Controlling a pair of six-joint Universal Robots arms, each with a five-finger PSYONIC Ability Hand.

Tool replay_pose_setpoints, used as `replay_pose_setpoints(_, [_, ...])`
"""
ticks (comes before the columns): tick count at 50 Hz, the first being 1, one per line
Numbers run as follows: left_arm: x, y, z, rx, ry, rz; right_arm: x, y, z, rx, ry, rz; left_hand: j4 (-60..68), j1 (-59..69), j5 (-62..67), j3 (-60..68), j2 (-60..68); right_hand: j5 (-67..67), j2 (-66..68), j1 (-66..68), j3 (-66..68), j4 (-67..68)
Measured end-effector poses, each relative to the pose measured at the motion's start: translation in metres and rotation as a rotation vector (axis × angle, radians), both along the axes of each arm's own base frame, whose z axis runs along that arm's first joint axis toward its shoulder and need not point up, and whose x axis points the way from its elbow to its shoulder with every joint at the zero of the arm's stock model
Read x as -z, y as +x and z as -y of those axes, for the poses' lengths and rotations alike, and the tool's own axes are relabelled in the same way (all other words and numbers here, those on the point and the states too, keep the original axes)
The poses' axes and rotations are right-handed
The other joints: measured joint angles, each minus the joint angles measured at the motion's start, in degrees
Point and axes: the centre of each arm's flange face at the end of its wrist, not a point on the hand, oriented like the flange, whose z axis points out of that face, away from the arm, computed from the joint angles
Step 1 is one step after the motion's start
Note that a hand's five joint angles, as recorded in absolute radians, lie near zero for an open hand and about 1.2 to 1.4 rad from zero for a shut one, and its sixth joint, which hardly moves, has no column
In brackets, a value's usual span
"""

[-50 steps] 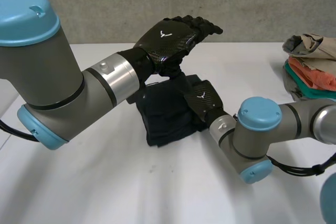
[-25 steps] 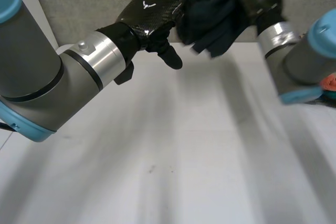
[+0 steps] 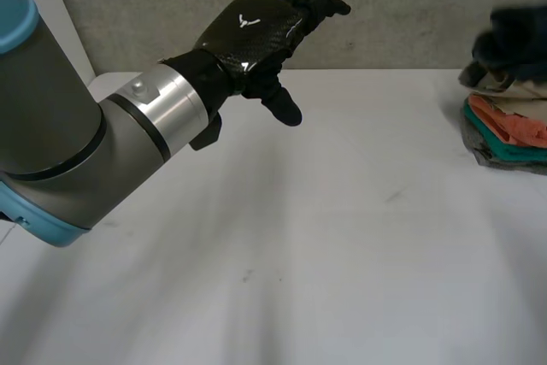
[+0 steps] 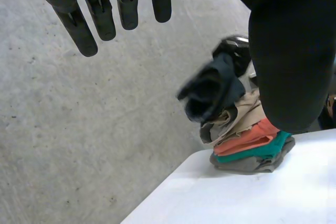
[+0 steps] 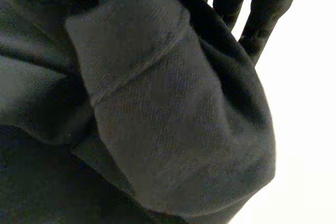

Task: Fold the laundry.

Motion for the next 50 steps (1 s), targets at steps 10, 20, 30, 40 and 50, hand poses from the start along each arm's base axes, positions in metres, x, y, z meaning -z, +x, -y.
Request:
replay_pose_setpoints(10, [0.009, -0.001, -0.001, 0.004, 0.018, 0.017, 0.099, -0.033, -0.019, -0.068, 0.155, -0.064, 0.0, 0.0, 0.0, 0.0, 0.0, 4.23, 0.0, 0.0, 0.99, 0.59])
replay_pose_setpoints(20, [0.004, -0.003, -0.009, 0.019, 0.008, 0.01, 0.078, -0.036, -0.04, -0.067, 0.176, -0.073, 0.0, 0.0, -0.01, 0.0, 0.0, -5.15, -9.32, -4.12, -8.54, -9.81])
replay_pose_setpoints(30, [-0.003, -0.005, -0.019, 0.039, -0.007, 0.0, 0.059, -0.047, -0.064, 0.037, 0.304, -0.089, 0.0, 0.0, -0.01, 0.0, 0.0, -49.35, -54.19, -45.67, -54.2, -56.59])
replay_pose_setpoints(40, [-0.012, -0.005, -0.026, 0.048, -0.023, -0.018, -0.008, -0.083, -0.1, 0.444, 0.353, -0.239, 0.0, 0.0, 0.0, 0.0, 0.0, -50.62, -54.19, -45.67, -54.2, -56.59])
replay_pose_setpoints(50, [-0.034, 0.002, -0.032, 0.015, -0.07, -0.064, -0.084, 0.005, -0.125, 0.484, 0.183, -0.296, 0.0, 0.0, 0.0, 0.0, 0.0, -50.63, -54.18, -45.67, -54.2, -56.59])
